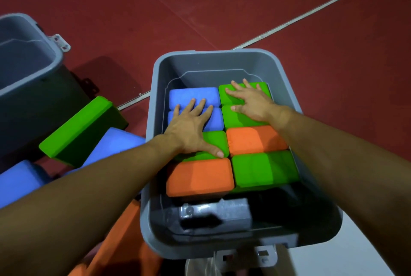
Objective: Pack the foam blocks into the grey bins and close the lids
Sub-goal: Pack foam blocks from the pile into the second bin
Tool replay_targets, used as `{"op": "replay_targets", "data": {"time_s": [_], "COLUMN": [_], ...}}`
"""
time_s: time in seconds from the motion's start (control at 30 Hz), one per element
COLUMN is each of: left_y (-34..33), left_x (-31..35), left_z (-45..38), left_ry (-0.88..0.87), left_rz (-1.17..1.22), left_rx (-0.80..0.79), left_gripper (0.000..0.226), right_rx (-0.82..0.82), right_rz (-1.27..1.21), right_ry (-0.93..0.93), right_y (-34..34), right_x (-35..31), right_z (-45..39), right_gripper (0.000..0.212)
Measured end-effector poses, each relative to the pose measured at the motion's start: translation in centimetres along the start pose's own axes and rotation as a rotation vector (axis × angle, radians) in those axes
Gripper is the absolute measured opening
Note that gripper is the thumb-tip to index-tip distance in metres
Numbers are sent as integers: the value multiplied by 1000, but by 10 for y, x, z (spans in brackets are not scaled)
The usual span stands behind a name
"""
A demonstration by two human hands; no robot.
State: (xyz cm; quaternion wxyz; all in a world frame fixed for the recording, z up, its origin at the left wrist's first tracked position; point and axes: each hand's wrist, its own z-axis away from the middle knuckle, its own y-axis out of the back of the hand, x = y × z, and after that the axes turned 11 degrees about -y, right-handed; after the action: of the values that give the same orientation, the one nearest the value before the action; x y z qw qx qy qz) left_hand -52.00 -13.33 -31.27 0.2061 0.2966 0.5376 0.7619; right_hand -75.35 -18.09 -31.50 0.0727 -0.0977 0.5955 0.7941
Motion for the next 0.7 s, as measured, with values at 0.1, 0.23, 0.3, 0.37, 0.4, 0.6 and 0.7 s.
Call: {"op": "replay_targets", "data": {"time_s": [0.1,0.23,0.3,0.37,0.4,0.6,0.7], "left_y": [-1,2,2,3,3,2,8], "left_x": [-1,4,5,5,5,7,11], "left_z": [2,6,6,6,6,7,9], "left_ry": [-24,-49,-46,-40,-36,-29,-19], "left_rz": [-25,-44,-55,-56,-54,-52,-57], "left_rx": [-38,-107,-106,-96,-93,-87,-103], "left_gripper": [158,162,160,159,158,158,157], "right_rx": [-9,-18,-20,-24,-24,21,91], "right_rz": [-3,-12,0,12,18,57,-28], "right_ry": [-6,-11,-13,-19,-20,-34,-26], "right_y": [1,1,2,3,4,4,4], "right_x": [-1,-2,-2,-3,-4,-7,-8], "right_z": [1,1,1,1,1,8,22], "right_gripper": [66,67,67,67,68,64,61]}}
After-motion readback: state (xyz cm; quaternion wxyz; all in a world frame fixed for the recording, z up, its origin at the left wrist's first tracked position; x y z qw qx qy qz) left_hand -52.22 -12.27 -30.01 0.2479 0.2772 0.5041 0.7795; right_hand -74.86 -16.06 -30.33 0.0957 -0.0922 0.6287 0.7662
